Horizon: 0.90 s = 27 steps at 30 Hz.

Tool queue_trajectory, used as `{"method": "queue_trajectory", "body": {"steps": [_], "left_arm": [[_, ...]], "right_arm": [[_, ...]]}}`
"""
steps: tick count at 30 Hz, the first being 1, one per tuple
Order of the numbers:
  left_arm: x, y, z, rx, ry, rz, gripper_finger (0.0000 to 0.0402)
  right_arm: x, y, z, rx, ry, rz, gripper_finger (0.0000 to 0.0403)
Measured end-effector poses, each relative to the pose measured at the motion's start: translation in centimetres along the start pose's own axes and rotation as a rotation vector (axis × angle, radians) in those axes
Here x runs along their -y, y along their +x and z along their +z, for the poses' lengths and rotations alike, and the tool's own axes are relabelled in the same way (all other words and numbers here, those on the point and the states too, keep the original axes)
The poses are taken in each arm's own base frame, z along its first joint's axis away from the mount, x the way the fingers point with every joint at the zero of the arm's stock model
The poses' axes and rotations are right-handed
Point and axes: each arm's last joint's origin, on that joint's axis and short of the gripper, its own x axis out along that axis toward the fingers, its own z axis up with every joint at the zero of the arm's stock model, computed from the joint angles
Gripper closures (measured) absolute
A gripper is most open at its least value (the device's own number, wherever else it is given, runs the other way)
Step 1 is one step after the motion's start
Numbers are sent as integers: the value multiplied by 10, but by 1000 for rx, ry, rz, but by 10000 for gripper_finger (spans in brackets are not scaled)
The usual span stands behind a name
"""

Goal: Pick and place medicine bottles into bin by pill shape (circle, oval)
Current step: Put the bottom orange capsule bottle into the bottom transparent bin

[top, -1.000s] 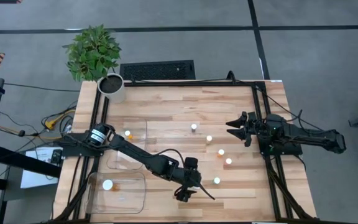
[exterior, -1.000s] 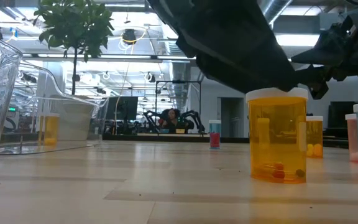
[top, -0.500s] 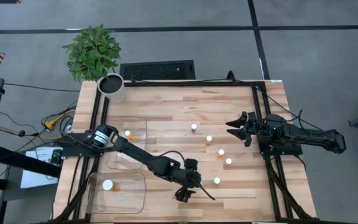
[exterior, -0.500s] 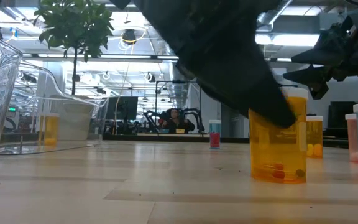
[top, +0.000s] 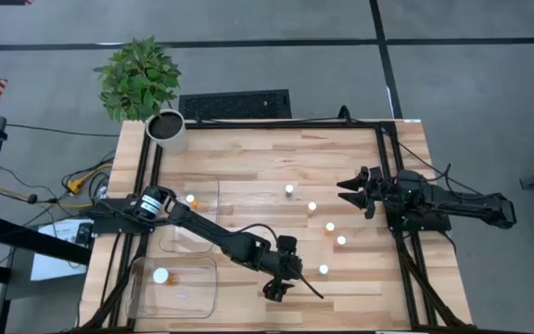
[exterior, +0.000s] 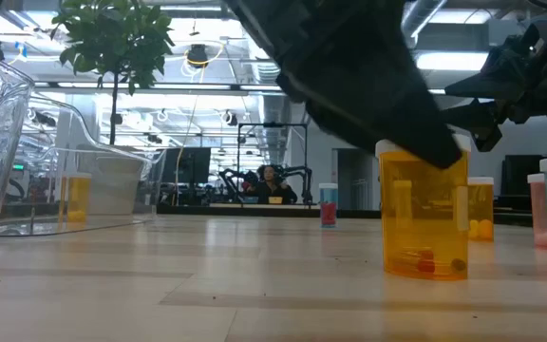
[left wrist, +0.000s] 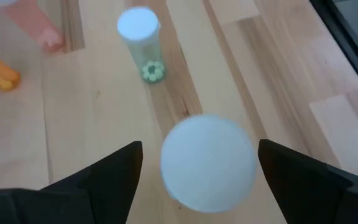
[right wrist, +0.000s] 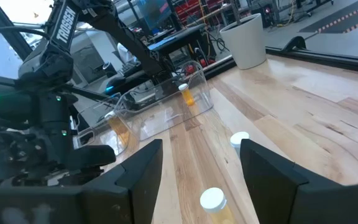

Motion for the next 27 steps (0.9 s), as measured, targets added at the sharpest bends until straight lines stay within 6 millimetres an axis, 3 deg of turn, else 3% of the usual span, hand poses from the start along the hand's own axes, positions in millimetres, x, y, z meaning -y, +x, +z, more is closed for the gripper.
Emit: {"method": "queue_trajectory", "body": {"steps": [22,27], "left_arm": [[-1,0,-2,-16,-12,22,171],[-2,-20,15,76,-66,20,188]], "right_arm": [[0,0,0,0,0,0,178],[0,0,0,0,0,0,178]]}}
